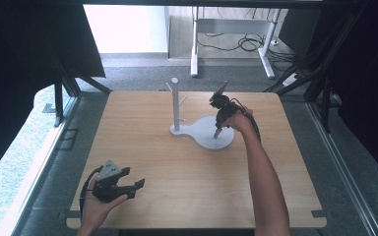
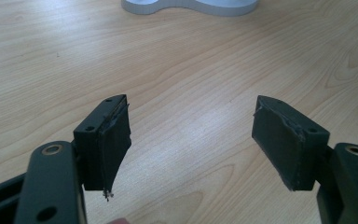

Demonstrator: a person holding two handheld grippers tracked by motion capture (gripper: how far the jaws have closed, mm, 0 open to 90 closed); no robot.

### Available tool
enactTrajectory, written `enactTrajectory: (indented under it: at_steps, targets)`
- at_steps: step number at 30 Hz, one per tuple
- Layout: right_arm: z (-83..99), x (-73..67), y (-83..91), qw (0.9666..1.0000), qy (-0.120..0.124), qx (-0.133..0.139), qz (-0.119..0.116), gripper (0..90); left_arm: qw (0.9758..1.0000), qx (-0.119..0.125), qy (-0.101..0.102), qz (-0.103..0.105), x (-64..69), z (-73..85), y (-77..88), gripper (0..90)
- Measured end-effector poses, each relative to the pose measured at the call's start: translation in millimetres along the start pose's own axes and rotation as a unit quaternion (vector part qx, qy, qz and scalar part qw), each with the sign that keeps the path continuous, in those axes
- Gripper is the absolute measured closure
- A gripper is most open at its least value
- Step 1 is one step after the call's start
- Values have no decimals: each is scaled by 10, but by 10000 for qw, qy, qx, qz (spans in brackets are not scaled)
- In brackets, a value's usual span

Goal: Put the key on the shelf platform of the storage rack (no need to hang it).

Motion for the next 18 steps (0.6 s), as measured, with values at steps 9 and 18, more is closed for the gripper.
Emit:
enactTrajectory:
  at_steps: [9, 18]
  targets:
    - [-12, 39, -140, 9997, 11, 108, 208, 887, 10000, -21, -11, -15, -1, 7, -14, 281]
    - [11, 91, -282, 9996, -41, 81, 254, 883, 10000, -5, -31, -38, 2, 7, -14, 282]
Point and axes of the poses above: each handheld gripper's, and its own axes: y roughly backward along the jaws, z roughly out of its underside, x roughly to its right, the point moved 6 cm from there along -y, roughly forward along the jaws, and after that the axes turned 11 degrees about y, right-handed, at the moved point
